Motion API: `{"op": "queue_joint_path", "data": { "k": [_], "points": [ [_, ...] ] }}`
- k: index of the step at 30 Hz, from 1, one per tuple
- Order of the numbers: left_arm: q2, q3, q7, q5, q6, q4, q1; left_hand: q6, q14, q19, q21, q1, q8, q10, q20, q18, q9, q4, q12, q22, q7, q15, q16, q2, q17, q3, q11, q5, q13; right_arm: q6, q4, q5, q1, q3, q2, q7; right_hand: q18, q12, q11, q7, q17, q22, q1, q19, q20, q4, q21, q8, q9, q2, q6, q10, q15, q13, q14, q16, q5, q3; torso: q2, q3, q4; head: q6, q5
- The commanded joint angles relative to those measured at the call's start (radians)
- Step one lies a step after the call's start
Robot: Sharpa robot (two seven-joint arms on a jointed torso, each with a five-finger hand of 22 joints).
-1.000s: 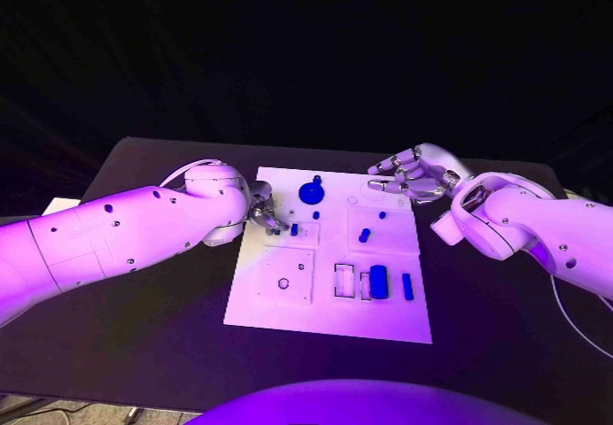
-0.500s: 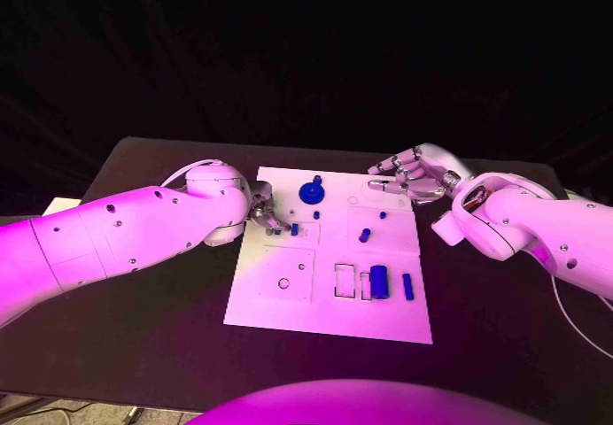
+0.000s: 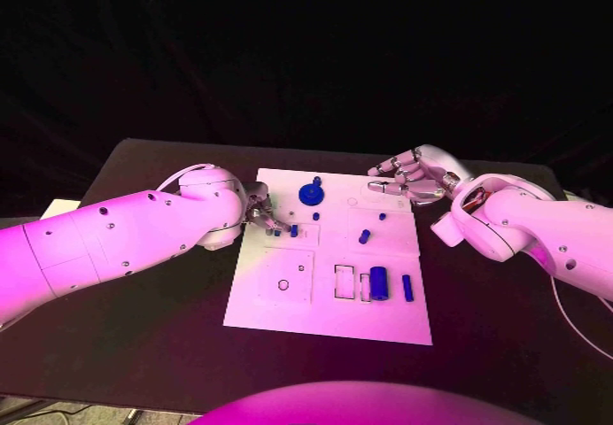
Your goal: Assemble the parts on the task board
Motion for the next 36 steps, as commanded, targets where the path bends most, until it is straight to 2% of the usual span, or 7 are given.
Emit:
{"op": "queue_joint_path", "data": {
  "k": [1,17,22,30,32,34,36],
  "points": [
    [-0.009,-0.001,0.034,0.128,-0.129,0.003,-0.004,-0.010,0.105,0.021,-0.011,0.003,-0.005,-0.012,-0.002,-0.002,-0.005,0.005,-0.019,0.110,0.002,-0.002,0.003,-0.003,0.263,-0.020,0.002,-0.001,-0.019,0.014,-0.001,-0.002,-0.001,0.000,0.001,0.008,0.018,-0.007,-0.001,0.001,0.080,-0.001,-0.002,-0.006,0.003,0.002,-0.005,0.003,0.001,0.007,0.005,-0.006,-0.005,-0.001,0.060,-0.004,0.007,-0.006,0.000,0.0004,0.0005,0.002,-0.001],
    [-0.050,0.000,0.124,0.245,-0.265,0.010,-0.004,-0.027,0.105,0.002,-0.050,-0.011,-0.014,-0.051,0.001,0.008,-0.011,0.008,-0.090,0.077,0.009,0.001,0.003,0.017,0.263,-0.077,0.008,0.000,-0.095,0.015,-0.004,-0.002,-0.007,0.000,0.001,0.006,0.018,-0.007,-0.001,0.001,0.080,-0.001,-0.002,-0.006,0.003,0.002,-0.005,0.003,0.001,0.007,0.005,-0.006,-0.005,-0.001,0.060,-0.004,0.007,-0.006,0.000,0.0003,0.0005,0.005,-0.003],
    [-0.065,0.000,0.185,0.265,-0.322,0.021,-0.003,-0.105,0.058,-0.142,-0.331,0.045,-0.040,-0.231,0.019,0.071,-0.031,0.007,-0.341,-0.166,0.043,0.025,-0.097,0.040,0.143,-0.069,0.041,0.000,-0.345,0.014,-0.006,-0.002,-0.008,0.000,0.001,0.006,0.018,-0.007,-0.001,0.001,0.080,-0.001,-0.002,-0.006,0.003,0.002,-0.005,0.003,0.001,0.007,0.005,-0.006,-0.005,-0.001,0.060,-0.004,0.007,-0.006,0.000,0.0000,0.0000,0.009,-0.006],
    [-0.075,0.001,0.355,0.260,-0.377,0.018,-0.003,-0.159,0.020,-0.197,-0.515,0.175,-0.021,-0.280,0.035,0.101,-0.046,-0.021,-0.365,-0.315,0.060,0.037,-0.193,0.051,0.045,-0.018,0.055,0.003,-0.390,0.012,-0.007,-0.002,-0.010,0.000,0.001,0.008,0.018,-0.007,-0.001,0.001,0.080,-0.001,-0.002,-0.006,0.003,0.002,-0.005,0.003,0.001,0.007,0.005,-0.006,-0.005,-0.001,0.060,-0.004,0.007,-0.006,0.000,0.0006,-0.0003,0.016,-0.006],
    [-0.070,0.001,0.444,0.260,-0.364,0.014,-0.003,-0.212,-0.062,-0.296,-0.706,0.276,-0.041,-0.355,0.043,0.131,-0.064,-0.061,-0.416,-0.468,0.085,0.054,-0.336,0.052,-0.098,0.035,0.075,-0.002,-0.423,0.011,-0.007,-0.002,-0.010,0.000,0.002,0.008,0.018,-0.007,-0.001,0.001,0.080,-0.001,-0.002,-0.006,0.003,0.002,-0.005,0.003,0.001,0.007,0.005,-0.006,-0.005,-0.001,0.060,-0.004,0.007,-0.006,0.001,0.0001,-0.0001,0.017,-0.007],
    [-0.064,0.000,0.504,0.237,-0.354,0.009,-0.003,-0.234,-0.157,-0.334,-0.756,0.329,-0.060,-0.408,0.059,0.126,-0.086,-0.080,-0.468,-0.497,0.101,0.075,-0.477,0.044,-0.229,0.067,0.094,-0.002,-0.462,0.010,-0.007,-0.002,-0.010,0.000,0.002,0.009,0.018,-0.007,-0.001,0.001,0.080,-0.001,-0.002,-0.006,0.003,0.002,-0.005,0.003,0.001,0.007,0.005,-0.006,-0.005,-0.001,0.060,-0.004,0.007,-0.006,0.001,0.0001,-0.0004,0.018,-0.007],
    [-0.049,-0.001,0.573,0.174,-0.352,-0.002,-0.003,-0.257,-0.313,-0.382,-0.829,0.354,-0.109,-0.463,0.085,0.123,-0.139,-0.081,-0.549,-0.540,0.132,0.110,-0.698,-0.003,-0.432,0.077,0.127,-0.003,-0.536,0.009,-0.007,-0.002,-0.010,0.000,0.003,0.010,0.019,-0.011,-0.001,0.001,0.078,-0.006,-0.002,-0.008,0.003,0.002,-0.008,0.003,0.001,0.008,0.006,-0.008,-0.005,-0.005,0.060,-0.005,0.007,-0.006,0.000,0.0006,-0.0005,0.021,-0.008]
  ]
}}
